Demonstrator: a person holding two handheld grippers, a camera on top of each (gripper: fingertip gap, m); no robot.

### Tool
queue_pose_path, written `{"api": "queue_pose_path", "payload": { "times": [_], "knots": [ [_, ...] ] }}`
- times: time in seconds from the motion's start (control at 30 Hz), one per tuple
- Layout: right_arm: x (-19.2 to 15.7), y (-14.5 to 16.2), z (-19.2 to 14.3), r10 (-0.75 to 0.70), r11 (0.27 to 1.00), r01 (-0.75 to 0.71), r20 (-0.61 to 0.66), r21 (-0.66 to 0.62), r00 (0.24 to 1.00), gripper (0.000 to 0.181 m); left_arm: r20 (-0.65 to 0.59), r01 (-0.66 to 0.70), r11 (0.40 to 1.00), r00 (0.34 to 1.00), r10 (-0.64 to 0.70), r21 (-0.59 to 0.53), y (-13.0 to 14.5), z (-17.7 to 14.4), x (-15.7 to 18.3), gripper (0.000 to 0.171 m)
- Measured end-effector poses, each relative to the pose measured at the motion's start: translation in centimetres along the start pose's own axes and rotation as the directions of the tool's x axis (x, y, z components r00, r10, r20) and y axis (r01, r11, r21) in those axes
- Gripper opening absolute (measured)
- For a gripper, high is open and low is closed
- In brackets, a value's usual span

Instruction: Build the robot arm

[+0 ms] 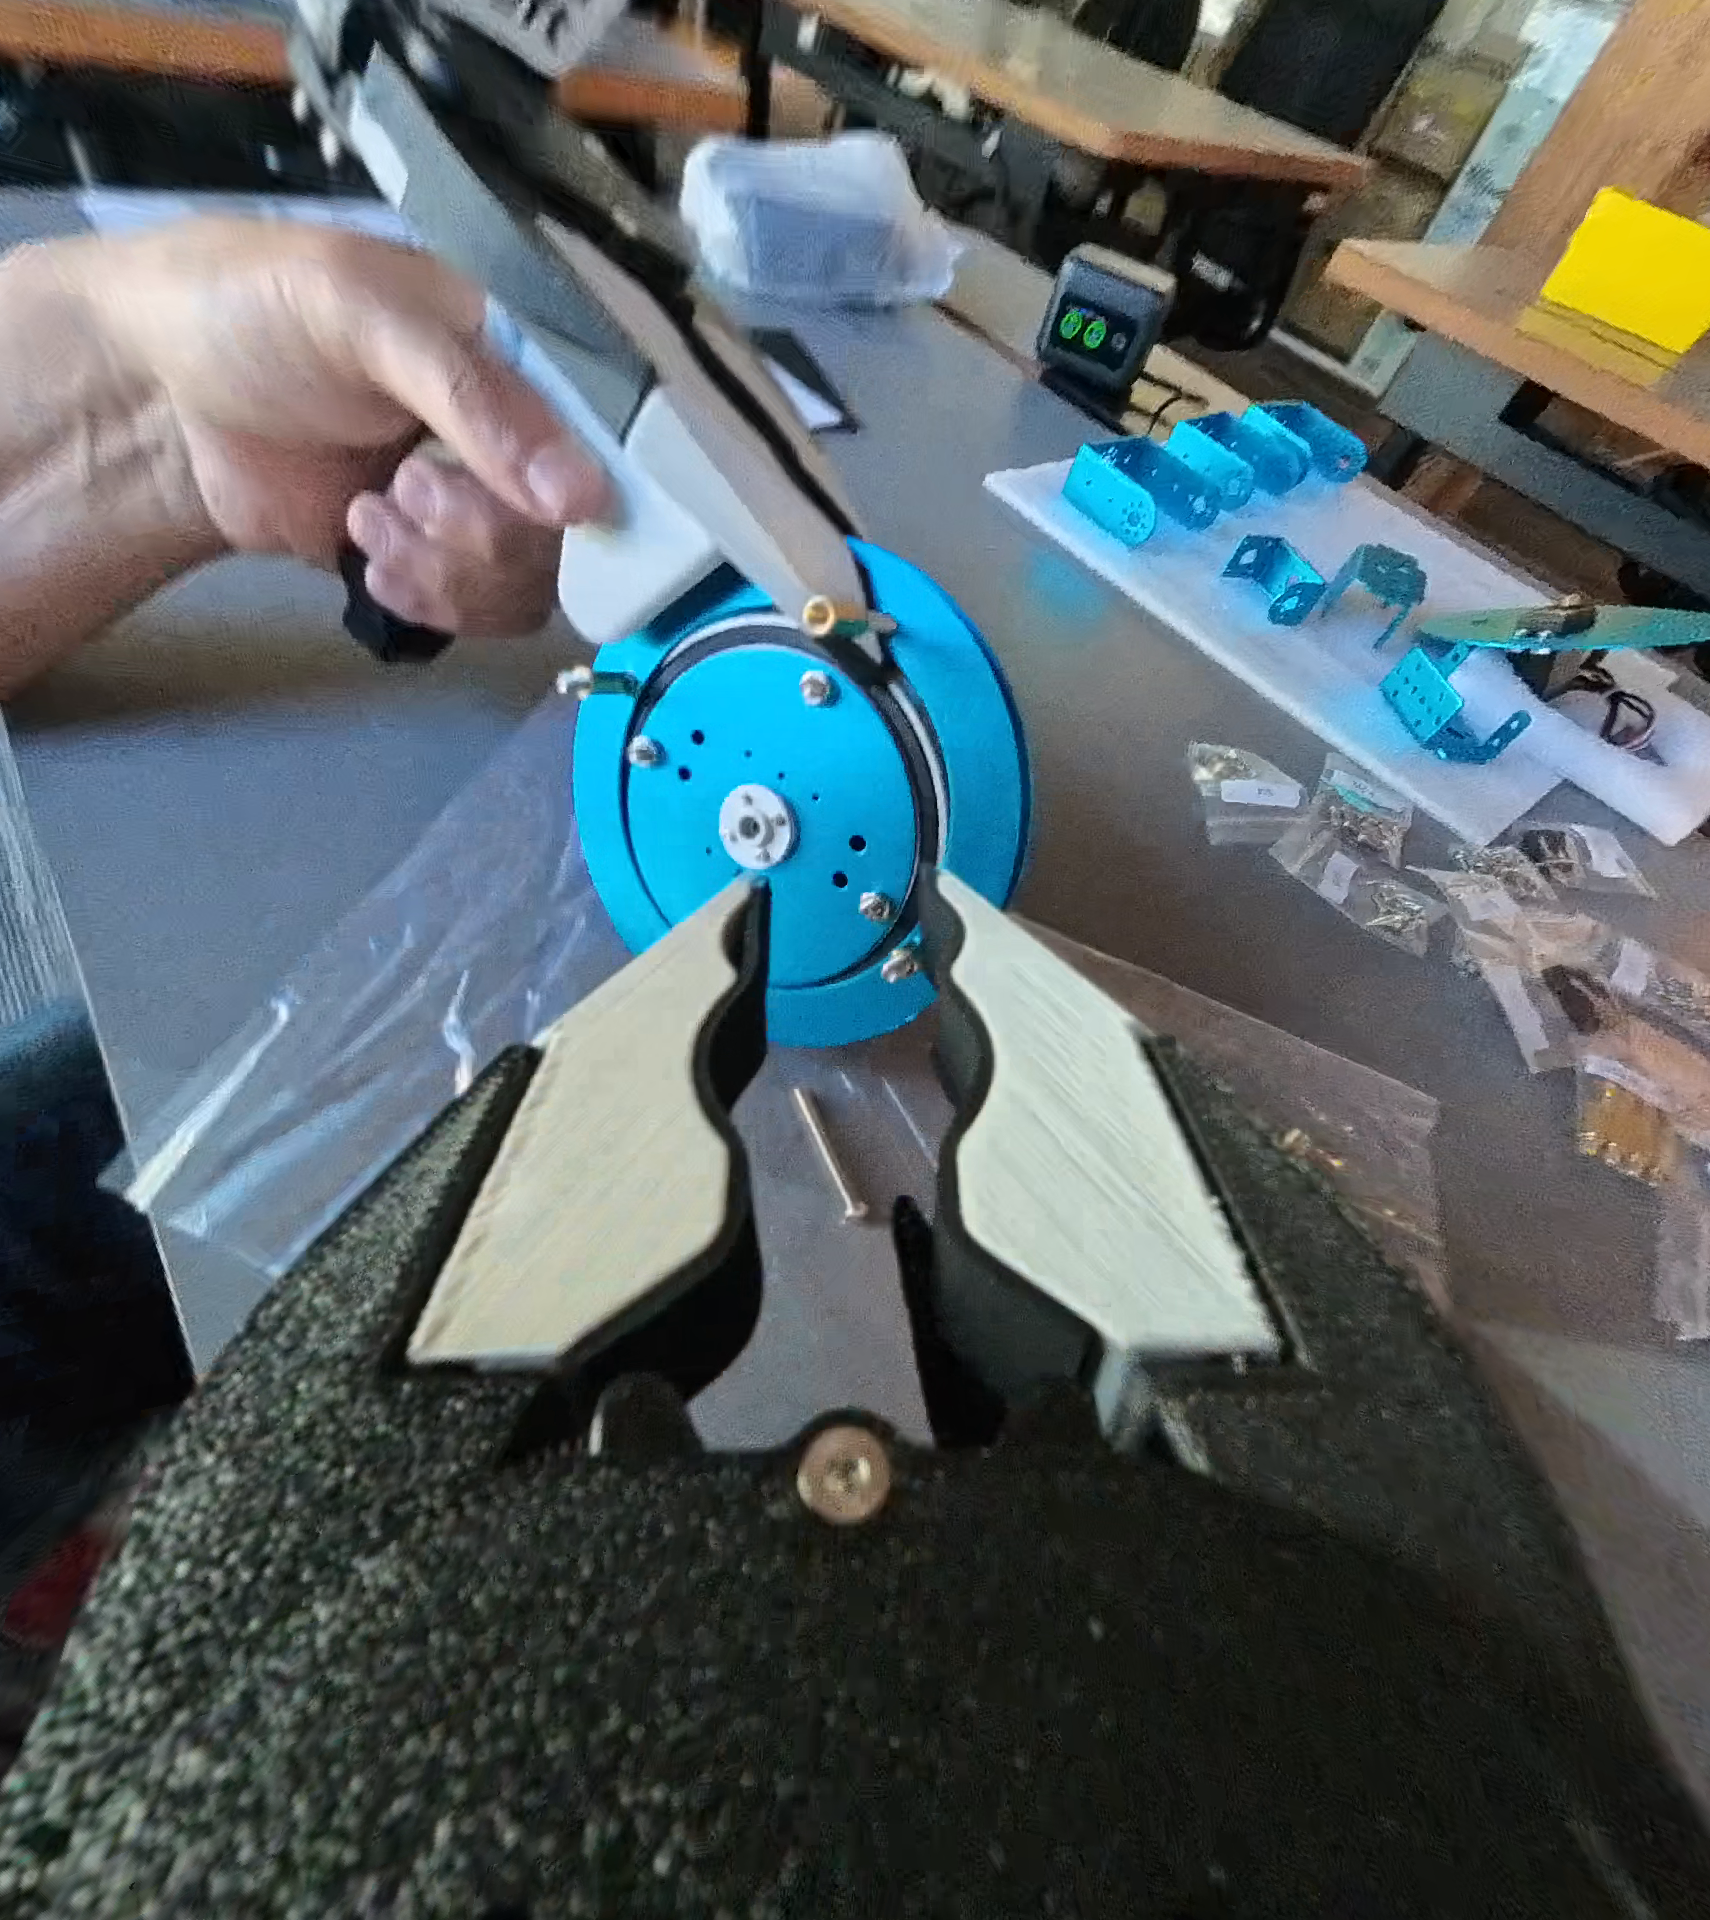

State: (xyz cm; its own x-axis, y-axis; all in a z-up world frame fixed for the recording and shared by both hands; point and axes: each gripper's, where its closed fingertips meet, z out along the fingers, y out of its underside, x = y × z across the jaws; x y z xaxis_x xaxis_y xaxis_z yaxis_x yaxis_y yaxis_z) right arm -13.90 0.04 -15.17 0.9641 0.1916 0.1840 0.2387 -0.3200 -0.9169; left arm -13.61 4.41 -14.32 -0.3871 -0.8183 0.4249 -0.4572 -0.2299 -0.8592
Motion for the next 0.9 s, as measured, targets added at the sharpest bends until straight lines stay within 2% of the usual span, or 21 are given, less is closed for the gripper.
{"api": "queue_pose_path", "payload": {
  "times": [0.03, 0.07, 0.17, 0.27, 0.33, 0.4, 0.5, 0.6, 0.73, 0.83, 0.9],
  "knots": [
    [0.5, -0.4, -0.1, 0.047, 0.998, -0.045, -0.038, 0.052, 0.998, 0.02, 0.013, 0.001, 1.0, 1.0, -0.001, -0.008, 0.0, 0.1, 0.0, 0.01],
    [0.7, -0.7, -0.2, 0.035, 0.996, -0.029, -0.061, 0.087, 0.998, 0.015, 0.038, 0.004, 1.0, 0.999, -0.003, -0.015, -0.1, 0.3, -0.1, 0.01],
    [2.4, -1.7, -0.9, -0.192, 0.971, 0.22, -0.243, 0.095, 0.951, 0.012, 0.133, -0.021, 0.999, 0.991, 0.025, -0.031, -0.1, 0.6, 0.4, 0.01],
    [0.0, -3.3, -1.6, -0.299, 0.925, 0.341, -0.233, 0.166, 0.925, 0.017, 0.251, -0.049, 0.998, 0.966, 0.057, -0.039, -0.1, 0.9, 1.1, 0.01],
    [-0.2, -3.3, -1.8, -0.437, 0.863, 0.493, -0.327, 0.109, 0.838, 0.017, 0.298, -0.091, 0.994, 0.949, 0.105, -0.059, 0.1, 1.2, 2.1, 0.01],
    [-0.4, -3.1, -1.9, -0.509, 0.822, 0.565, -0.358, 0.068, 0.783, 0.015, 0.333, -0.128, 0.988, 0.931, 0.148, -0.082, 0.3, 1.5, 2.8, 0.01],
    [-0.5, -2.8, -1.9, -0.521, 0.819, 0.571, -0.347, 0.051, 0.779, 0.007, 0.367, -0.165, 0.98, 0.909, 0.196, -0.114, 0.5, 2.0, 3.5, 0.01],
    [-0.2, -2.4, -1.9, -0.557, 0.802, 0.597, -0.346, 0.012, 0.755, 0.007, 0.382, -0.174, 0.977, 0.901, 0.208, -0.123, 0.6, 2.2, 3.7, 0.01],
    [0.1, -2.2, -1.9, -0.548, 0.815, 0.579, -0.333, -0.006, 0.768, 0.006, 0.397, -0.18, 0.975, 0.892, 0.216, -0.128, 0.5, 2.2, 3.6, 0.009],
    [0.5, -2.2, -1.8, -0.526, 0.832, 0.555, -0.349, -0.02, 0.775, 0.005, 0.403, -0.172, 0.978, 0.892, 0.206, -0.119, 0.4, 2.3, 3.4, 0.009],
    [0.8, -2.1, -1.8, -0.428, 0.888, 0.459, -0.354, 0.004, 0.831, 0.005, 0.42, -0.174, 0.978, 0.884, 0.206, -0.115, 0.2, 2.5, 3.2, 0.01]
  ]
}}
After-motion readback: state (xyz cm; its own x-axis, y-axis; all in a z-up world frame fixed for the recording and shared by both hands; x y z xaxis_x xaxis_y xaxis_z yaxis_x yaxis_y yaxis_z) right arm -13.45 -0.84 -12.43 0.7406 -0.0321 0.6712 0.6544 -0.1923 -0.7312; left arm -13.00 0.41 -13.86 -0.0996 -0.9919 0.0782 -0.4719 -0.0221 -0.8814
